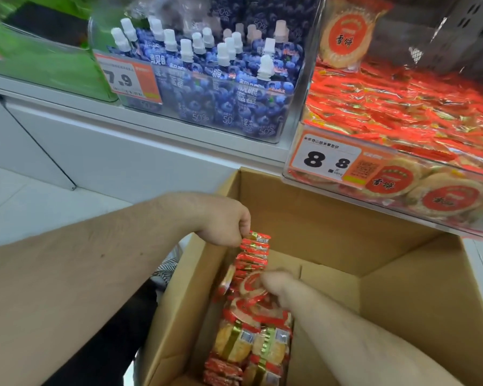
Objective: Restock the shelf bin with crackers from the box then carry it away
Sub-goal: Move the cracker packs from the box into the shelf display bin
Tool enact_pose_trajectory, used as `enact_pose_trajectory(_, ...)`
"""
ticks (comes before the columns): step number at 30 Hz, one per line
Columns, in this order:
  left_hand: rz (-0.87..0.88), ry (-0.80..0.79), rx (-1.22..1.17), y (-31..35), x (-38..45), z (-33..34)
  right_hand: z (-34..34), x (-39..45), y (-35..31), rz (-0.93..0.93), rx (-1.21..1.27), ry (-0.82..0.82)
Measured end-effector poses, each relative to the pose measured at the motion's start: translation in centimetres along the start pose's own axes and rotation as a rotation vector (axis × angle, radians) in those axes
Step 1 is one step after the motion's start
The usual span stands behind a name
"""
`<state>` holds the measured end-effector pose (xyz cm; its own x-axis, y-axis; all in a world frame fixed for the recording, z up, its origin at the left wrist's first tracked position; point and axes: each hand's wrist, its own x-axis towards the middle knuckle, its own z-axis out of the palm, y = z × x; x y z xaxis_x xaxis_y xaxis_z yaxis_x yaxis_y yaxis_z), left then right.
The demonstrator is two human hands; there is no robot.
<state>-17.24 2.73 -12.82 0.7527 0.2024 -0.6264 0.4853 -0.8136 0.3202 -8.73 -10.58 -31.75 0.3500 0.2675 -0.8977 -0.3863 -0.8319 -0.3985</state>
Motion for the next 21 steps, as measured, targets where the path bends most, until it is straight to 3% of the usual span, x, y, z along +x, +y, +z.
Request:
enact_pose_trajectory(2,-0.012,0.026,-0.034,-0.3,-0.2,0.1,-3.0,-0.6,-0.3,0.0,-0.009,0.02)
enact_pose_trajectory(5,-0.024,0.104,-0.1,-0.3,0.1,0.4,-6.8,-1.5,-0.6,-0.03,0.196,-0.05)
enact_pose_trajectory(9,-0.133,0.124,-0.224,0.9,0.3,1.2,-7.4,-4.2,-1.3,-0.23,0.461,-0.425)
enact_pose_trajectory(12,-0.136,0.109,-0.572,1.7,0.8,2.4,-5.8,-5.5,-2.1,-0.426,0.514,-0.706)
enact_pose_trajectory(15,-0.071,0.206,-0.8,1.8,1.6,3.0,-5.5,-4.9,-2.4,-0.485,0.547,-0.822)
enact_pose_trajectory(17,-0.037,0.232,-0.787,1.7,2.0,3.1,-6.6,-3.2,-1.8,-0.444,0.625,-0.774)
enact_pose_trajectory(19,-0.026,0.234,-0.687,1.5,2.2,3.0,-7.8,-0.5,-0.6,-0.317,0.594,-0.466)
enact_pose_trajectory(21,-0.016,0.244,-0.5,1.3,2.3,3.0,-7.9,2.0,1.6,-0.139,0.32,-0.108)
